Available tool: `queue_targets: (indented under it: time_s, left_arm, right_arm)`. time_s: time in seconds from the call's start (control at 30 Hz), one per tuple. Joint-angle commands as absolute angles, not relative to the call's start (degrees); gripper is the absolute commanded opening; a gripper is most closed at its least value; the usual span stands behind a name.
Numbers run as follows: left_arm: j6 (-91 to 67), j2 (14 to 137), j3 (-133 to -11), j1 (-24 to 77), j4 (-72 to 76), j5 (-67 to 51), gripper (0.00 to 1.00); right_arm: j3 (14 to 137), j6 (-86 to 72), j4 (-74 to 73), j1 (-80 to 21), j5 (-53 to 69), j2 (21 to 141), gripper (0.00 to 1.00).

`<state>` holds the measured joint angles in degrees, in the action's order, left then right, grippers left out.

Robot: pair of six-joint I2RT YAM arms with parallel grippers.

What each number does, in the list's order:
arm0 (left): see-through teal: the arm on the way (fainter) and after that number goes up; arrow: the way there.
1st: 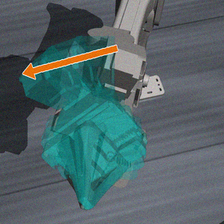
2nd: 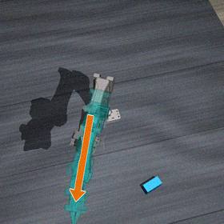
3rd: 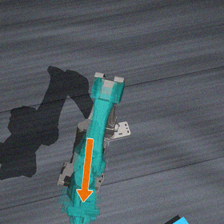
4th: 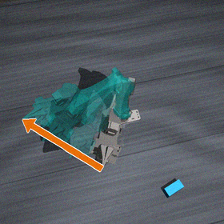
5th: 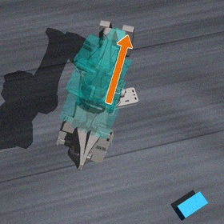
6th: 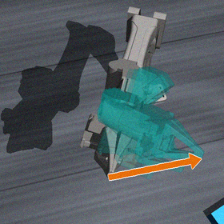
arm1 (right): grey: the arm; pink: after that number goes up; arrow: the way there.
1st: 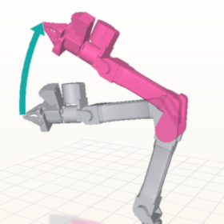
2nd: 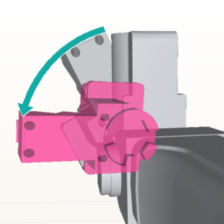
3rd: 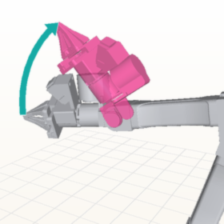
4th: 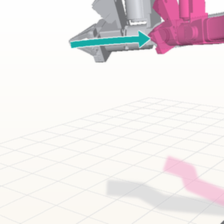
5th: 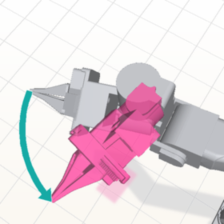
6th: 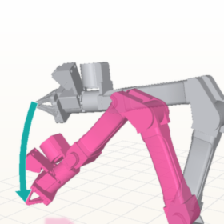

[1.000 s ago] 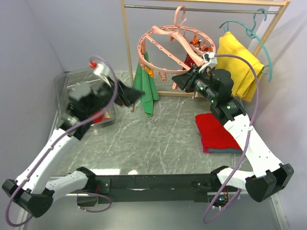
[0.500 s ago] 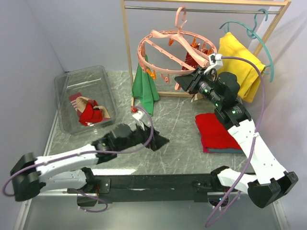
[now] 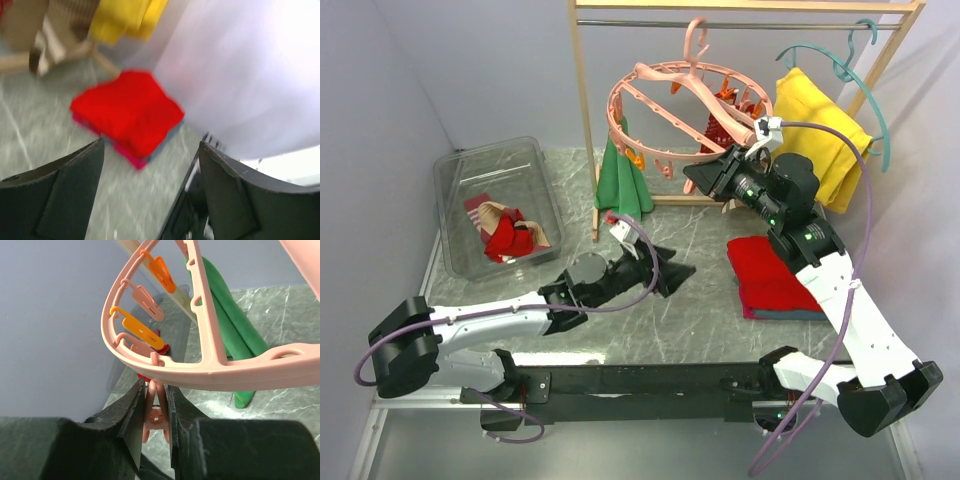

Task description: Remove the socks clipped to the hanger

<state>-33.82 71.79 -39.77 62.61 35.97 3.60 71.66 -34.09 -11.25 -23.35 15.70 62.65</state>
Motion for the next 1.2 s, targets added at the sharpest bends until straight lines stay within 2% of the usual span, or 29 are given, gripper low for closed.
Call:
queue_targets:
  time_s: [0.0, 0.17, 0.27, 0.33, 0.53, 0.9, 1.1, 1.17]
  left_arm:
    - [-28.66, 71.19, -45.78, 62.84, 39.38, 6.15, 0.78]
    - [-25.49, 71.98, -50.79, 62.84, 37.45, 8.69, 0.65]
    - [-23.57, 73.56, -54.13, 62.75, 35.42, 10.54, 0.61]
    - [-22.86, 74.61, -56.58, 62.75, 34.02, 12.03, 0.54]
    - [-21.71, 78.22, -62.74, 60.82, 30.59, 10.73, 0.46]
    - [-19.86, 80.51, -67.15, 59.15, 28.39, 12.48, 0.37]
    - [-20.65, 81.21, -68.82, 57.75, 27.33, 12.13, 0.26]
    - [-20.92, 81.21, -68.99, 57.57, 27.86, 9.24, 0.29]
  right_arm:
    - [70.75, -36.29, -13.54, -23.64, 18.46, 61.09, 0.09]
    - [70.05, -37.18, -13.01, -23.64, 18.81, 60.38, 0.1]
    - [69.7, -37.53, -12.74, -23.82, 18.98, 59.94, 0.11]
    - [69.7, -37.7, -12.57, -23.82, 19.33, 59.77, 0.11]
    - [69.79, -37.79, -12.66, -23.99, 19.25, 59.24, 0.11]
    - [69.0, -37.79, -12.83, -24.08, 19.51, 58.98, 0.11]
    - [68.82, -37.79, -12.66, -24.26, 19.78, 59.24, 0.11]
    - [68.64, -37.71, -12.74, -24.35, 19.25, 59.33, 0.11]
